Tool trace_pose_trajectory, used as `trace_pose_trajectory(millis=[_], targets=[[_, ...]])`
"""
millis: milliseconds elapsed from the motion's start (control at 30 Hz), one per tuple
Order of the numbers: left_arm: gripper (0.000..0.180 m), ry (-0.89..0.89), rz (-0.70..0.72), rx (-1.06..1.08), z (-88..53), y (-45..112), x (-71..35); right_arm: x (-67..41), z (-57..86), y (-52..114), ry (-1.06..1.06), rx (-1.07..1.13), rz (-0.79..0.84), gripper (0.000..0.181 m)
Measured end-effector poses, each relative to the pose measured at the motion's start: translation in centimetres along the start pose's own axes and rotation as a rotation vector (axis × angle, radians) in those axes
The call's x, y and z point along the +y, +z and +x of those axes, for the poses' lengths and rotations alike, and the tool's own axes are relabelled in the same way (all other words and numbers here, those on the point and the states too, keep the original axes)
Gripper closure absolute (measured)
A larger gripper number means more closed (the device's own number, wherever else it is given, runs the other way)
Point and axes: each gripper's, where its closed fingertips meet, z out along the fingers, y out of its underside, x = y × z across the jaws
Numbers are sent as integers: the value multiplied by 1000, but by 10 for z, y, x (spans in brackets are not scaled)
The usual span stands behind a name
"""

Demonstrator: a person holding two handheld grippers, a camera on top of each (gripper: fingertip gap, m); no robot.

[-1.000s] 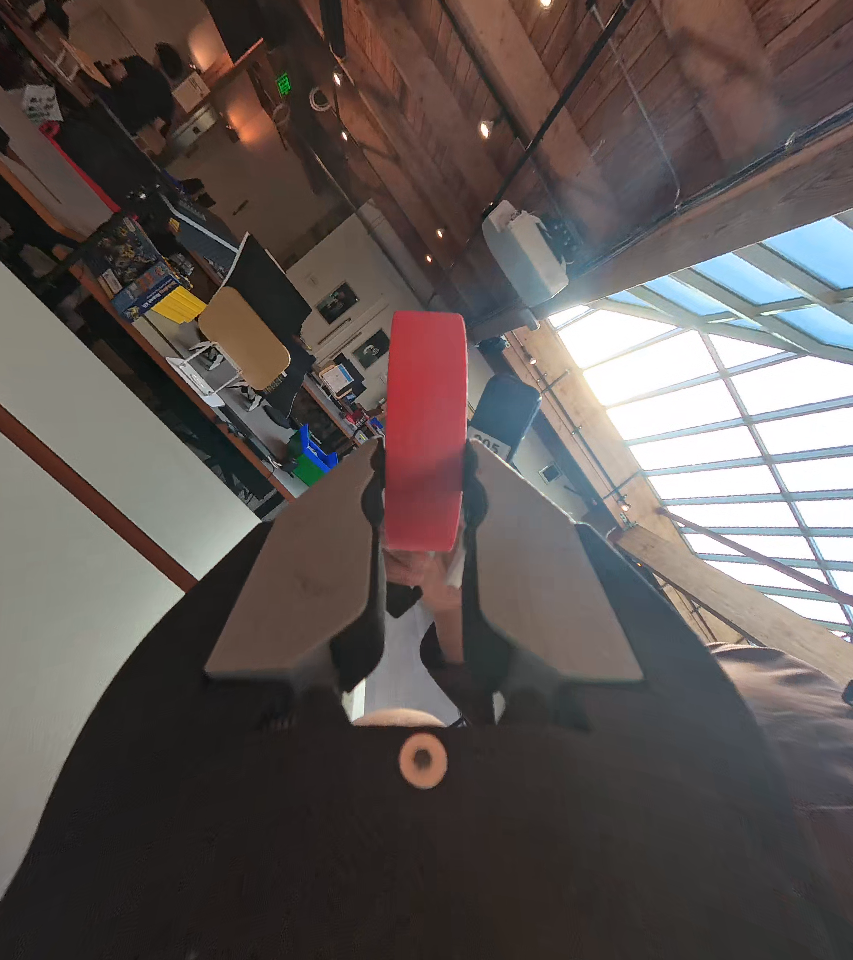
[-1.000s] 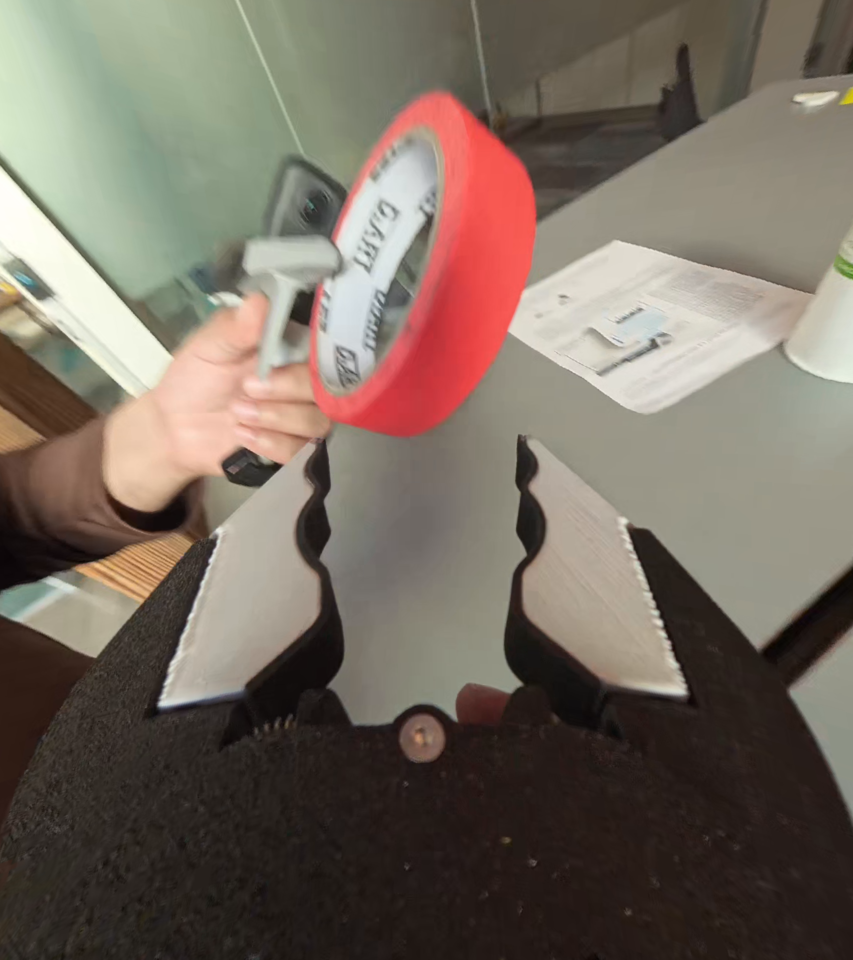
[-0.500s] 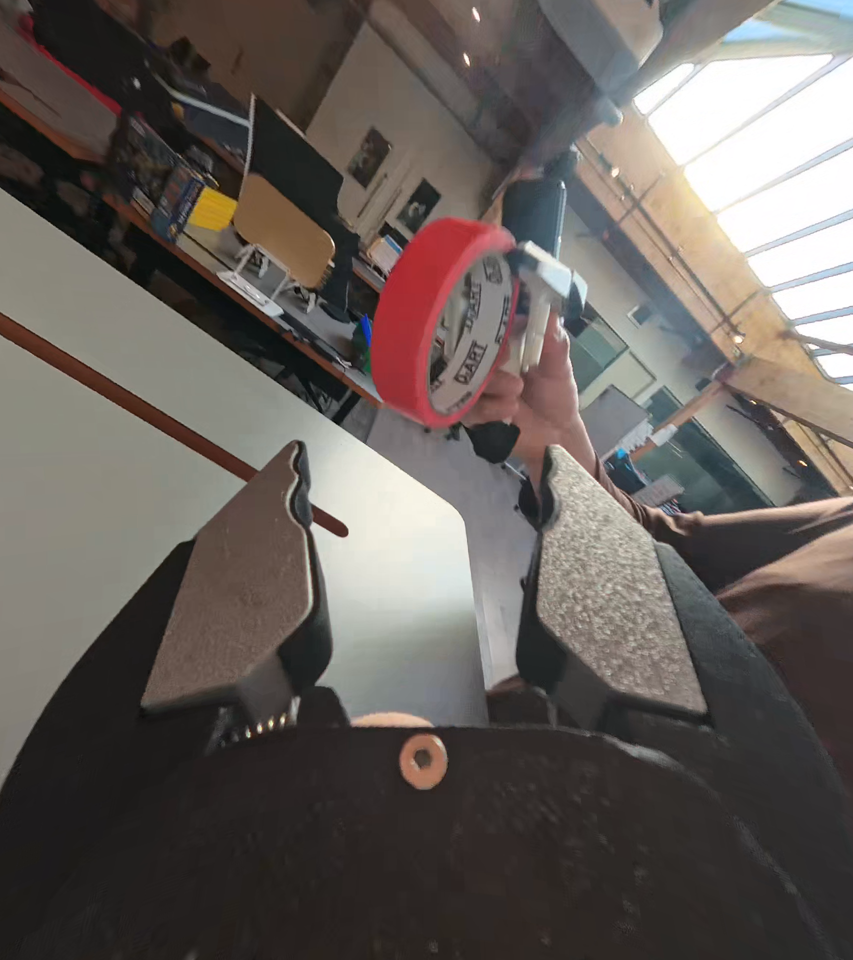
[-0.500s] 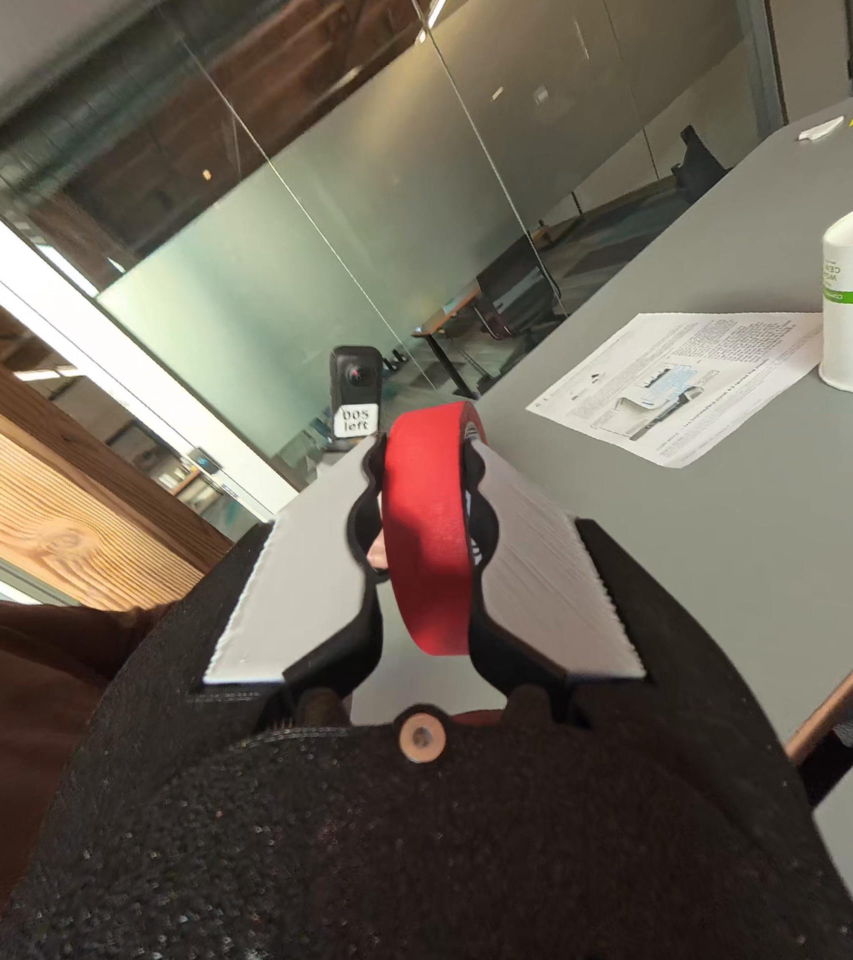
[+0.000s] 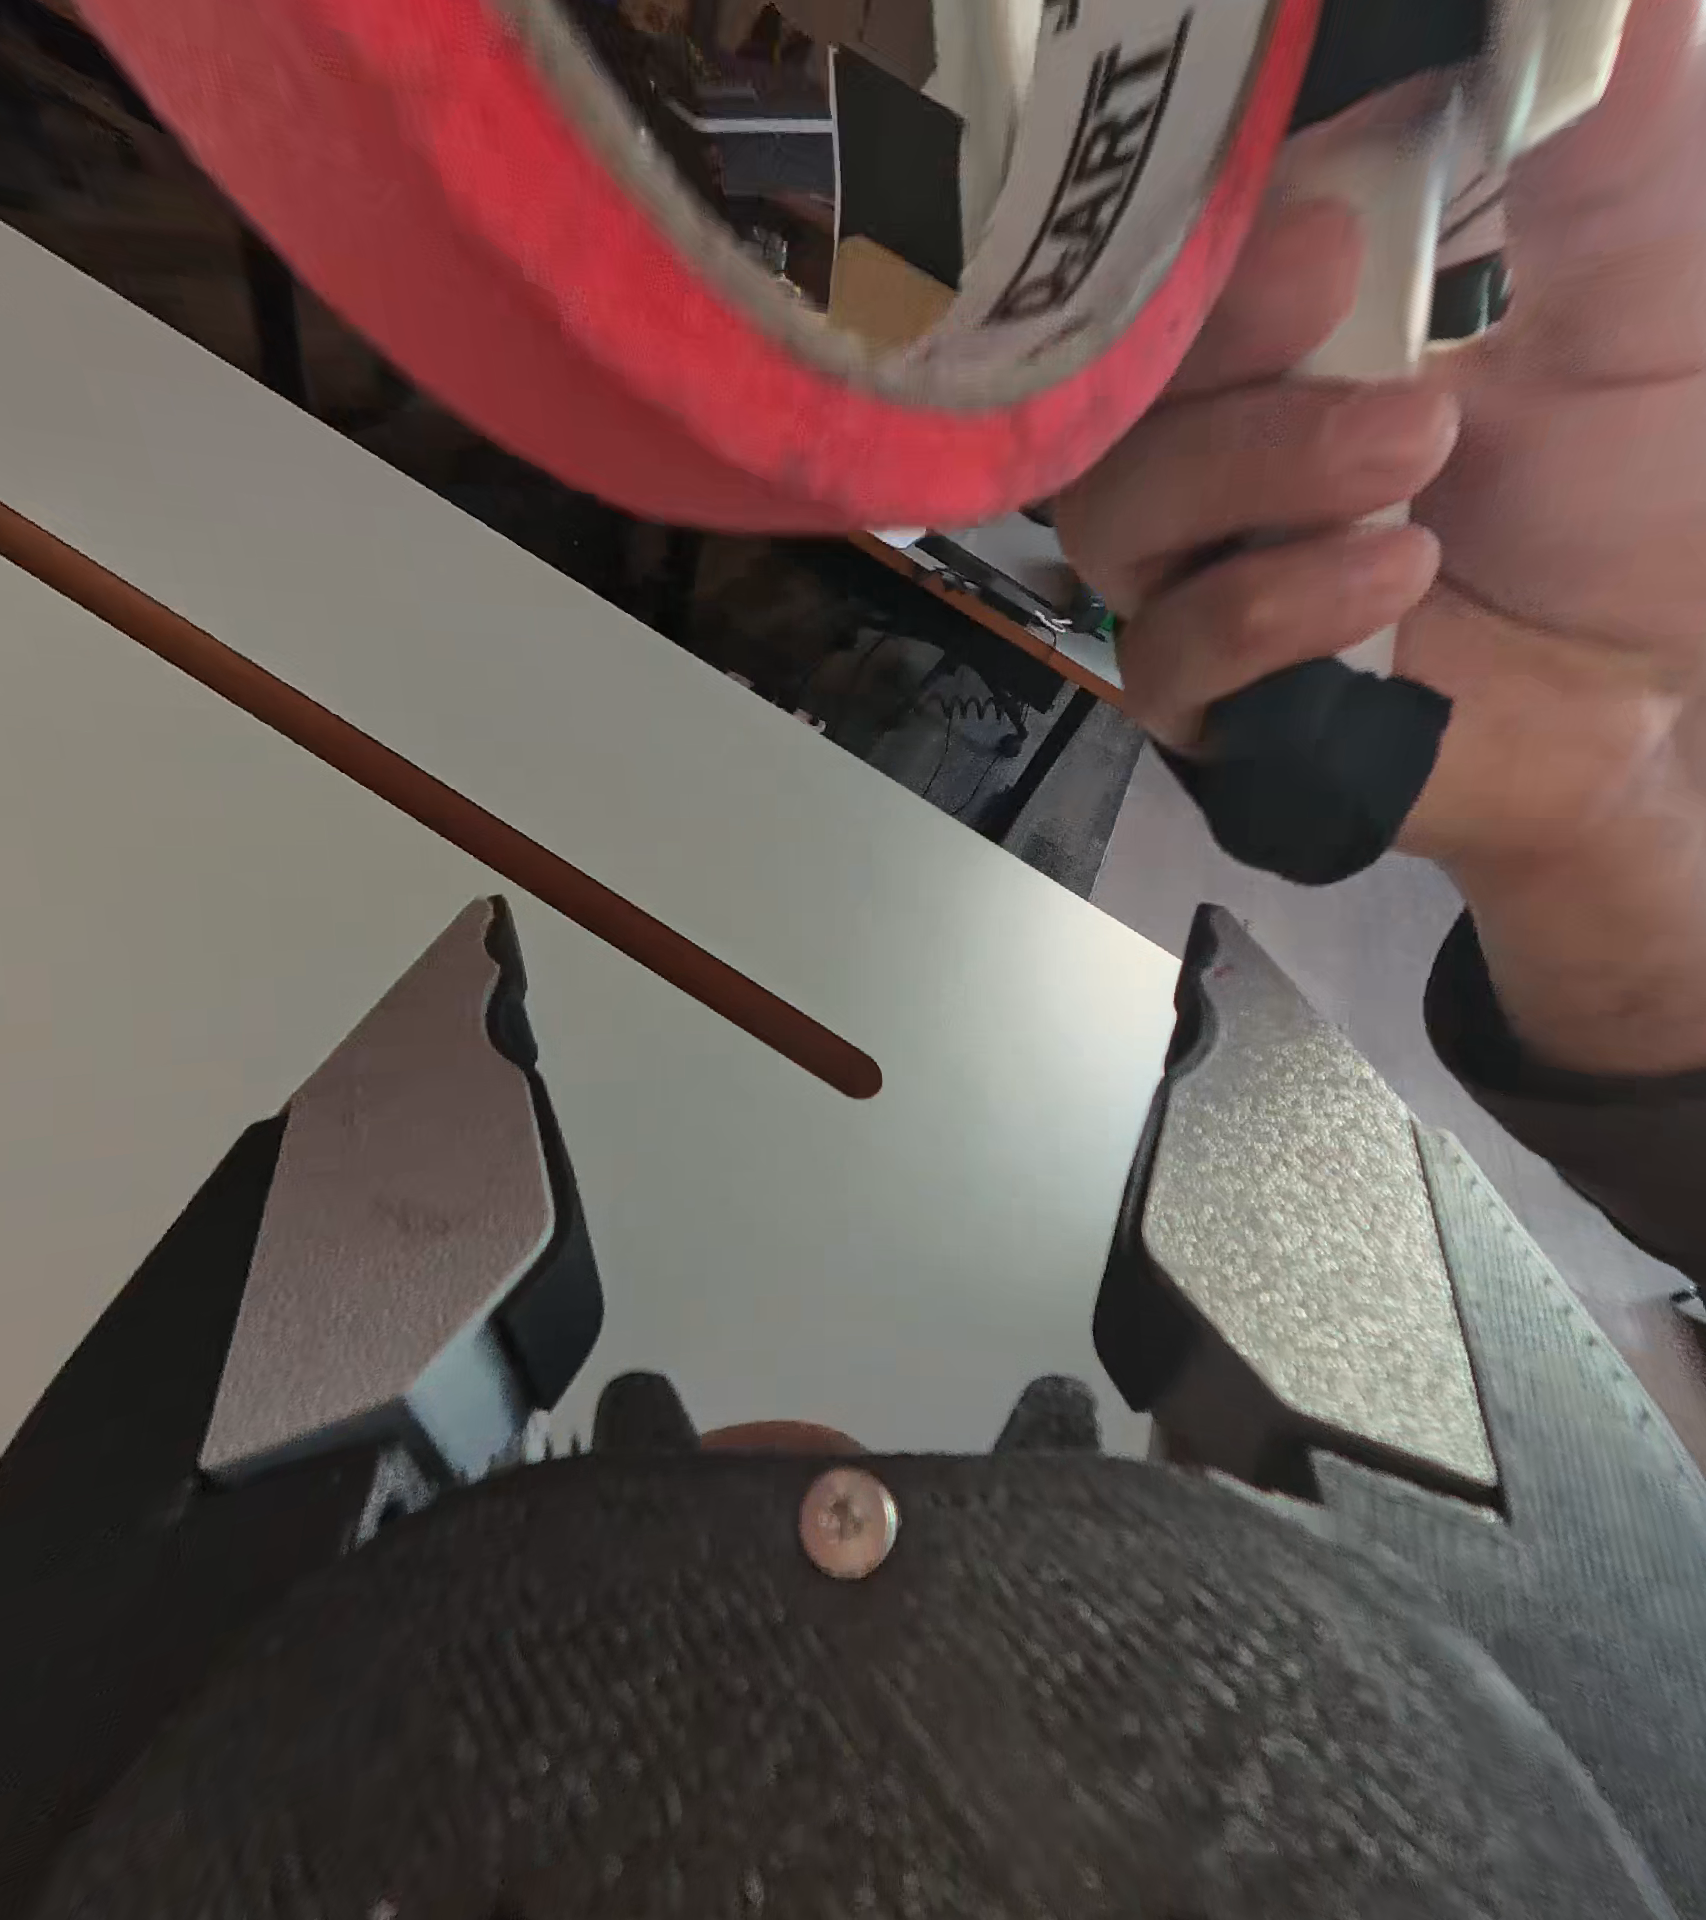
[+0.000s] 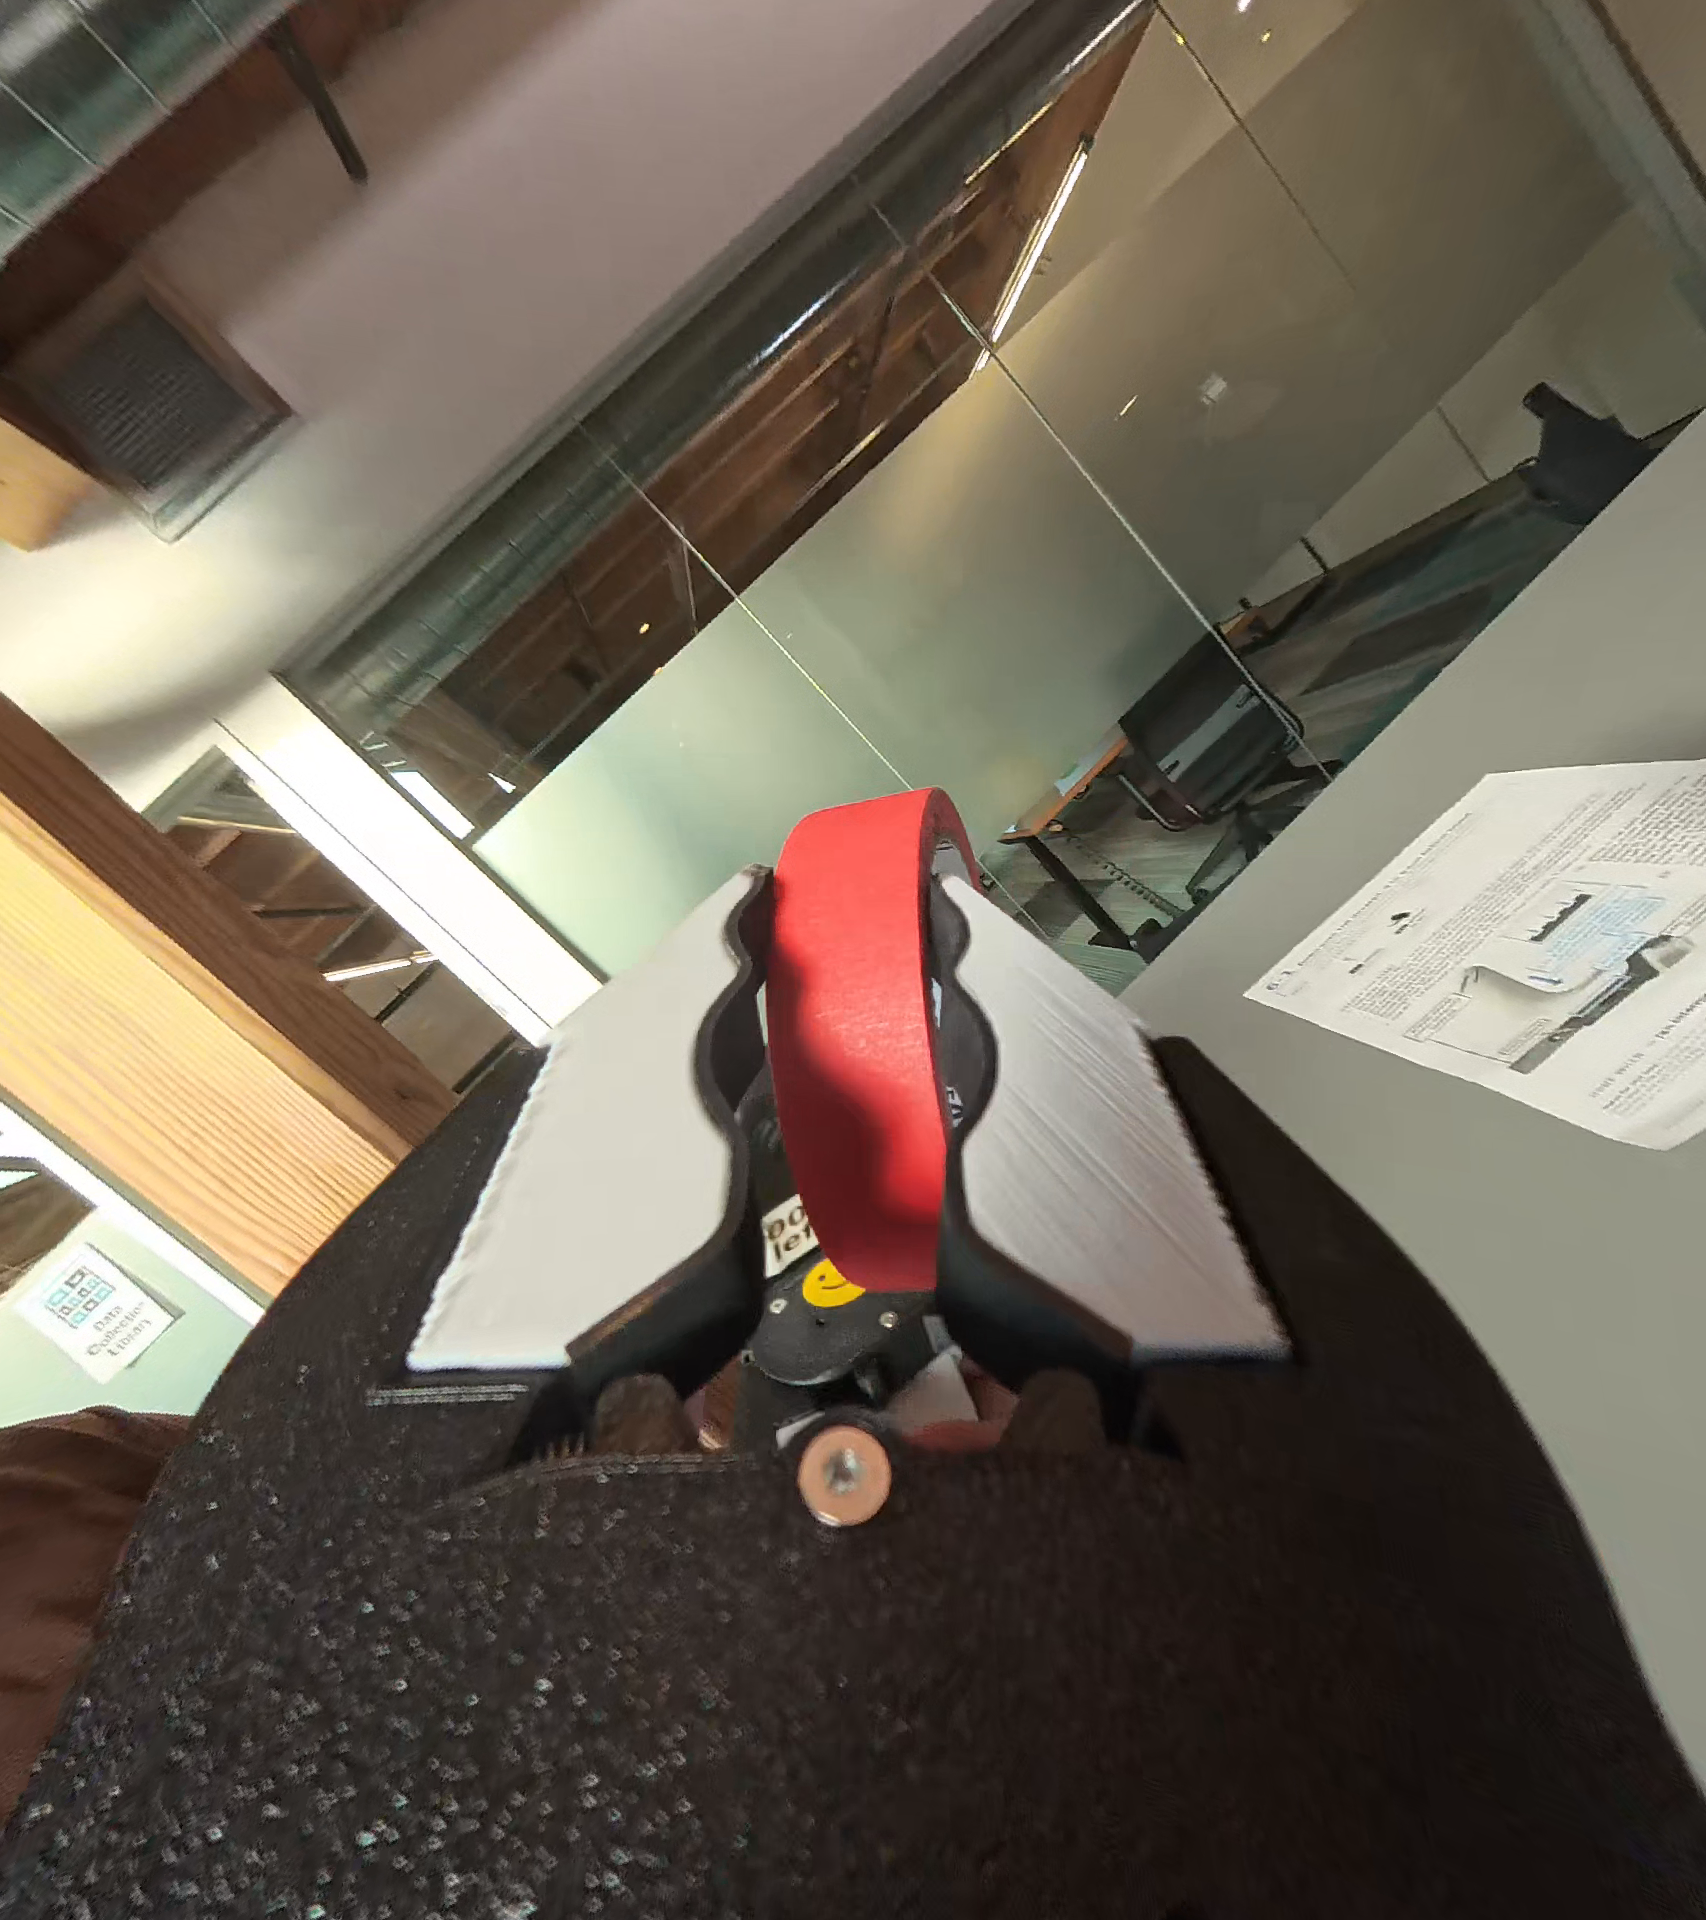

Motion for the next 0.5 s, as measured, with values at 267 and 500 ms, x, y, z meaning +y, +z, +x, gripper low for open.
trace_pose_trajectory(millis=[267, 500], targets=[[26, 50, -186, -120, 7, 8, -10, -9, -19, -31, 91, -243, 87, 155], [57, 171, -225, -116, 53, 29, -3, -7, -13, -56, 177, -451, 13, 155]])
